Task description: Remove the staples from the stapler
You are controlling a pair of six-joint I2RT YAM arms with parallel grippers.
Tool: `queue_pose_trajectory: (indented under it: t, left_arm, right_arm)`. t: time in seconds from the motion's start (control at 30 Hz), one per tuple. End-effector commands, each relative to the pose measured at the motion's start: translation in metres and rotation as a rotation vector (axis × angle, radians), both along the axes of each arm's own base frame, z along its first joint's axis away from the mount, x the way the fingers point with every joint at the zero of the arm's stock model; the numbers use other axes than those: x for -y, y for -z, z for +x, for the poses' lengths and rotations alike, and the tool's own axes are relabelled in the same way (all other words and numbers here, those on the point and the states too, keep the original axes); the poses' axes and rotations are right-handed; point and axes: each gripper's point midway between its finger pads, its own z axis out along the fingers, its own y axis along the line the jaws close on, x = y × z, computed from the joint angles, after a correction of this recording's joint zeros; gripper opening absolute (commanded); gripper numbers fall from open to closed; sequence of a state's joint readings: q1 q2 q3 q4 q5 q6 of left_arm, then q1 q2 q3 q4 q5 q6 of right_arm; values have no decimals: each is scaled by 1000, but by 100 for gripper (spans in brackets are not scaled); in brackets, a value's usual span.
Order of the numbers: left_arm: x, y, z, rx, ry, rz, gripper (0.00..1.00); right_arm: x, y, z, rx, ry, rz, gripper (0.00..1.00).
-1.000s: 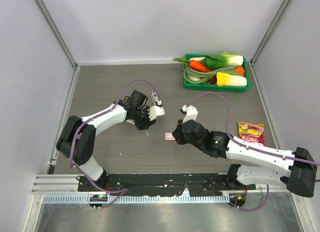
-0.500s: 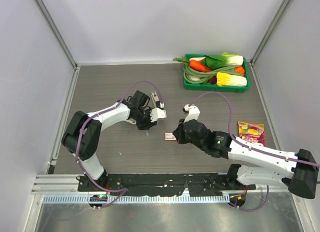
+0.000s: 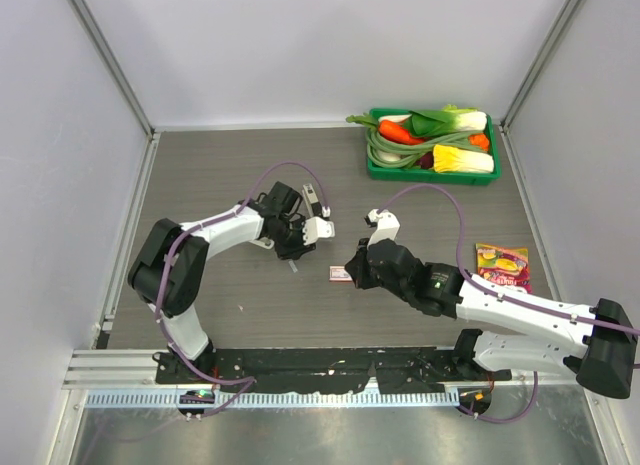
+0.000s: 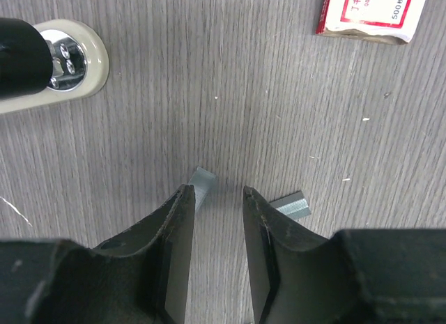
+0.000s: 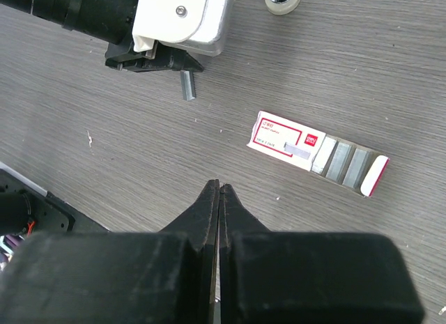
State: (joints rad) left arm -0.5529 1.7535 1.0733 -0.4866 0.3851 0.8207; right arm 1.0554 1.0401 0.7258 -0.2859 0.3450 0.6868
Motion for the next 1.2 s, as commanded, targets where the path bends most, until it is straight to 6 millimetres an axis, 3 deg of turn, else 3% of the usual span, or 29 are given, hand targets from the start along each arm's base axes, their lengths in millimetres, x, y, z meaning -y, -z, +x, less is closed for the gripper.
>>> queue_pose_trajectory:
  t: [0.0,0.23,0.63,0.87,1.17]
  left_arm:
    - [12,-9,14,67,28,-32,37]
    - [15,-18,16,82,31,-42,37]
    - [6,-1,21,101,37,16,36]
    - [6,6,16,81,31,22,27]
    - [7,-5,22,118,-2,2,18]
  right_arm:
    - [-7,-17,4,14,7,54,1]
    - [-8,-19,5,17,2,56,1]
    - [-9,-18,4,13,-4,54,1]
    - [-9,-18,5,13,-3,54,1]
    - [-10,-18,4,14,-10,54,1]
